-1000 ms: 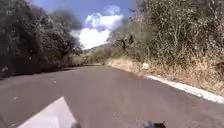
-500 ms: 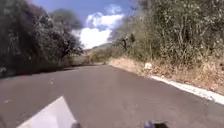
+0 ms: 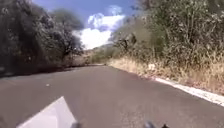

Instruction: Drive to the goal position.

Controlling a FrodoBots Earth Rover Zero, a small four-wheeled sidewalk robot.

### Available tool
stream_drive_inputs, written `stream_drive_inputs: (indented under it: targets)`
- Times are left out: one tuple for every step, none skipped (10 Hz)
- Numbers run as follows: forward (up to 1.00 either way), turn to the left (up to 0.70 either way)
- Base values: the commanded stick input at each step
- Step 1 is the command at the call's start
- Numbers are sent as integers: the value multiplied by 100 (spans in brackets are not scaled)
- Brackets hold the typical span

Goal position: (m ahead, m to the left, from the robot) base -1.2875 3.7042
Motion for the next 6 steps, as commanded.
stream_drive_inputs:
  targets:
    - [50, 0]
    - [50, 0]
    - [50, 0]
    - [50, 0]
    - [50, 0]
    - [50, 0]
